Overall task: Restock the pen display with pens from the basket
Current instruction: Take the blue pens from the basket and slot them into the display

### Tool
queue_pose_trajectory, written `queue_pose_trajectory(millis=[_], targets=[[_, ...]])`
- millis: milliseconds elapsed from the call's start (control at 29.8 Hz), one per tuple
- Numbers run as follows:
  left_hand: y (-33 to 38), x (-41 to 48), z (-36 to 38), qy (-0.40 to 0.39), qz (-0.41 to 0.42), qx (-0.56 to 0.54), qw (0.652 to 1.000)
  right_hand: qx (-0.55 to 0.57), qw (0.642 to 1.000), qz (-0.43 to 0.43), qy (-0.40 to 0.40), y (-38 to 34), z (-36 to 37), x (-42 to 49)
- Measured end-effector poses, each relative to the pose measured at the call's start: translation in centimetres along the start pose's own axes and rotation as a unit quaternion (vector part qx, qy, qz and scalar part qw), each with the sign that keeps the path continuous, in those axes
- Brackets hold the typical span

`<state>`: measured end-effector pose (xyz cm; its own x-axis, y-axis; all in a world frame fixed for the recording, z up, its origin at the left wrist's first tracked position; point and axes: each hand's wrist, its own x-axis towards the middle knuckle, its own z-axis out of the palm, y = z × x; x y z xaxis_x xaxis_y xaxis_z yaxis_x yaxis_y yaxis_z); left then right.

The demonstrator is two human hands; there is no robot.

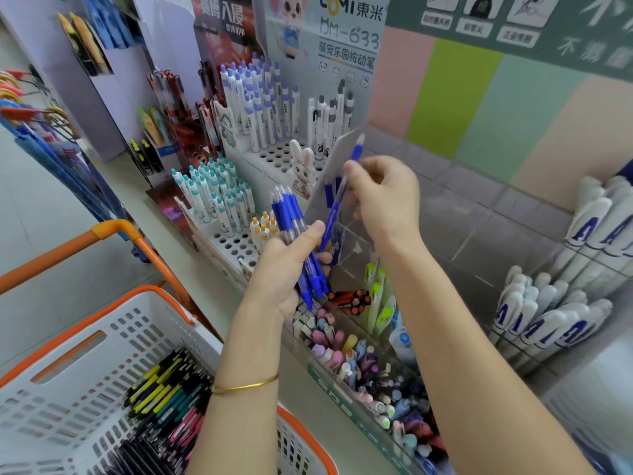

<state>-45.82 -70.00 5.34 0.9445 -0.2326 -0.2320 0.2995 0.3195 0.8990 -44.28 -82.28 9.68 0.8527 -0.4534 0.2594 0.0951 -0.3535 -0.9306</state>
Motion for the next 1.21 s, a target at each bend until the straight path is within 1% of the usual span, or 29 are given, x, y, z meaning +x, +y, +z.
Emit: queue_pose_trajectory(millis=[67, 101, 168, 235, 302, 369, 437, 504, 537, 604, 705, 739, 806, 873, 940, 1007, 1074, 1108, 1209], targets=[[-0.1, 0.1, -0.2, 0.021, -0.008, -0.008, 1.000, 0.030, 0.996, -0.026, 0.077, 0.0, 0.0, 0.4], [-0.2, 0.1, -0.2, 0.029, -0.012, -0.014, 0.999, 0.029, 0.994, -0.045, 0.096, 0.1, 0.1, 0.4], [-0.3, 0.2, -0.2, 0.038, -0.016, -0.030, 0.999, 0.003, 0.992, -0.081, 0.102, 0.4, 0.5, 0.2], [-0.3, 0.3, -0.2, 0.037, -0.014, -0.035, 0.999, -0.054, 0.991, -0.094, 0.078, 1.1, 1.0, 0.1], [-0.2, 0.3, -0.2, 0.029, -0.007, -0.033, 0.999, -0.145, 0.985, -0.080, 0.043, 1.9, 1.5, 0.4], [-0.1, 0.2, -0.2, 0.018, -0.001, -0.028, 0.999, -0.251, 0.966, -0.059, 0.007, 2.5, 1.8, 0.6], [0.0, 0.1, -0.2, 0.010, 0.004, -0.024, 1.000, -0.334, 0.941, -0.043, -0.025, 2.6, 2.1, 0.6], [0.0, 0.1, -0.3, 0.009, 0.005, -0.023, 1.000, -0.375, 0.926, -0.027, -0.044, 2.5, 2.2, 0.6], [0.1, 0.1, -0.3, 0.009, 0.006, -0.023, 1.000, -0.380, 0.923, -0.017, -0.051, 2.4, 2.1, 0.6], [0.0, 0.0, -0.3, 0.004, 0.011, -0.018, 1.000, -0.364, 0.930, -0.005, -0.052, 2.1, 1.7, 0.6], [0.0, 0.1, -0.3, -0.011, 0.019, -0.008, 1.000, -0.313, 0.949, -0.022, -0.037, 1.4, 0.9, 0.3], [0.0, 0.0, -0.2, -0.019, 0.020, -0.003, 1.000, -0.285, 0.957, -0.031, -0.052, 1.1, 0.6, 0.1], [0.0, 0.1, 0.0, -0.039, 0.024, 0.007, 0.999, -0.196, 0.974, -0.028, -0.114, 0.1, 0.2, -0.6], [-0.1, 0.1, 0.2, -0.052, 0.023, 0.012, 0.998, -0.139, 0.974, -0.001, -0.179, -0.8, -0.1, -1.1], [-0.2, 0.1, 0.3, -0.061, 0.025, 0.016, 0.998, -0.128, 0.971, 0.012, -0.200, -1.0, -0.4, -1.3], [-0.2, 0.0, 0.4, -0.068, 0.022, 0.016, 0.997, -0.118, 0.972, 0.031, -0.200, -0.7, -0.4, -1.2], [0.0, -0.1, 0.4, -0.067, 0.012, -0.008, 0.998, -0.103, 0.979, 0.039, -0.173, -0.4, -0.2, -0.9], [0.0, -0.1, 0.4, -0.061, 0.004, -0.021, 0.998, -0.095, 0.985, 0.032, -0.142, -0.2, -0.1, -0.7], [0.0, 0.1, 0.1, -0.008, -0.010, -0.035, 0.999, -0.019, 1.000, -0.010, 0.007, -0.6, -0.2, -0.1]])
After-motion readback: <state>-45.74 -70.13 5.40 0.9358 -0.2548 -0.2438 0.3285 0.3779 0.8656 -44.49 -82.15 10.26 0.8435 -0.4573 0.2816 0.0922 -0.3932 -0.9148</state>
